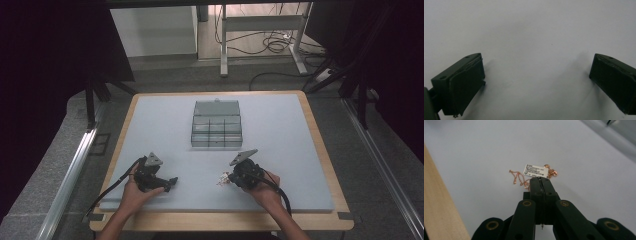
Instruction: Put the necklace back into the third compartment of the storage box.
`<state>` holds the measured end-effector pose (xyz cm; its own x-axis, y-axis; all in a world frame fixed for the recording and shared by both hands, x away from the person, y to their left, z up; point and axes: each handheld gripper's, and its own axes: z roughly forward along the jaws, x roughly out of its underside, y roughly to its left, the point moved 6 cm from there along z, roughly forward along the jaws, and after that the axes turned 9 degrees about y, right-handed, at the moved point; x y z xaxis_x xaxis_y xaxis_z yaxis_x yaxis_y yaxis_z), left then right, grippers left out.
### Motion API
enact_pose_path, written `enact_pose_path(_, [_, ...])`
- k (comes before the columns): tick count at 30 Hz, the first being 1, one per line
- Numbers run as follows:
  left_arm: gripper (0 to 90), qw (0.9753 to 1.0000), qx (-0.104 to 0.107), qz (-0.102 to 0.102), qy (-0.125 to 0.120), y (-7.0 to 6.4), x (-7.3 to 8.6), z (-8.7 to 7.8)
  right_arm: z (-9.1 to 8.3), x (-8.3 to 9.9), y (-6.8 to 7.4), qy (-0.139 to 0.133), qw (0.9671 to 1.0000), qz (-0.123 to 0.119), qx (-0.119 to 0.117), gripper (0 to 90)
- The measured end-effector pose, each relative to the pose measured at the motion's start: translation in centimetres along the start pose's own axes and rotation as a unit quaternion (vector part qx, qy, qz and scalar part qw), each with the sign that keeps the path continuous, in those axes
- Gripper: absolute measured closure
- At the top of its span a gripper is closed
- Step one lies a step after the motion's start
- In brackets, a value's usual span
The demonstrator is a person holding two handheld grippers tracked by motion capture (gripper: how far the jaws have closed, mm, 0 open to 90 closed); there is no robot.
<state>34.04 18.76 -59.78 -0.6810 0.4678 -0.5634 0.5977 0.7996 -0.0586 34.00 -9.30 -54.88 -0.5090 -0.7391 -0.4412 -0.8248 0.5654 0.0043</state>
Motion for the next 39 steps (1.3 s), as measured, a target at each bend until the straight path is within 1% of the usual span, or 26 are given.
enact_pose_path(2, [0.0,1.0,0.0,0.0,0.0,0.0,0.0,0.0,0.2,-0.2,0.1,0.002,1.0,-0.004,-0.001,81.4])
enact_pose_path(5, [0.0,1.0,0.0,0.0,0.0,0.0,0.0,0.0,0.8,-0.5,0.4,0.013,0.9997,-0.018,0.002,76.4])
enact_pose_path(7, [0.0,1.0,0.0,0.0,0.0,0.0,0.0,0.0,1.1,-0.5,0.5,0.024,0.9994,-0.025,0.008,73.2])
enact_pose_path(10, [0.0,1.0,0.0,0.0,0.0,0.0,0.0,0.0,1.5,-0.5,0.6,0.033,0.9991,-0.024,0.007,69.0])
enact_pose_path(12, [0.0,1.0,0.0,0.0,0.0,0.0,0.0,0.0,1.8,-0.3,0.6,0.039,0.9989,-0.025,0.008,68.7])
enact_pose_path(13, [0.0,1.0,0.0,0.0,0.0,0.0,0.0,0.0,1.8,-0.4,0.5,0.037,0.999,-0.022,0.006,69.3])
enact_pose_path(15, [0.0,1.0,0.0,0.0,0.0,0.0,0.0,0.0,1.8,-0.4,0.4,0.038,0.9991,-0.018,0.005,73.5])
enact_pose_path(18, [0.0,1.0,0.0,0.0,0.0,0.0,0.0,0.0,1.9,-0.5,0.1,0.038,0.9992,-0.011,0.0,82.2])
enact_pose_path(20, [0.0,1.0,0.0,-0.002,-0.002,0.0,0.0,0.0,1.9,-0.6,0.1,0.043,0.999,-0.011,-0.004,82.8])
enact_pose_path(24, [0.0,1.0,0.0,-0.001,-0.001,0.0,0.0,0.0,1.9,-0.6,0.1,0.045,0.9988,-0.018,-0.001,84.9])
enact_pose_path(27, [0.0,1.0,0.0,-0.002,-0.002,0.0,0.0,0.0,1.9,-0.6,0.0,0.042,0.999,-0.014,-0.008,85.0])
enact_pose_path(30, [0.0,1.0,0.0,-0.002,-0.001,0.0,0.0,0.0,1.8,-0.6,-0.1,0.041,0.999,-0.013,-0.008,85.2])
enact_pose_path(31, [0.0,1.0,0.0,-0.002,-0.002,0.0,0.0,0.0,1.8,-0.6,-0.1,0.04,0.9991,-0.012,-0.007,87.7])
enact_pose_path(33, [0.0,1.0,0.0,-0.002,-0.001,0.0,0.0,0.0,1.6,-0.6,-0.3,0.037,0.9993,-0.01,-0.005,87.7])
enact_pose_path(39, [0.0,1.0,0.0,0.0,0.0,0.0,0.0,0.0,1.0,-0.6,-0.6,0.026,0.9996,-0.003,-0.011,87.7])
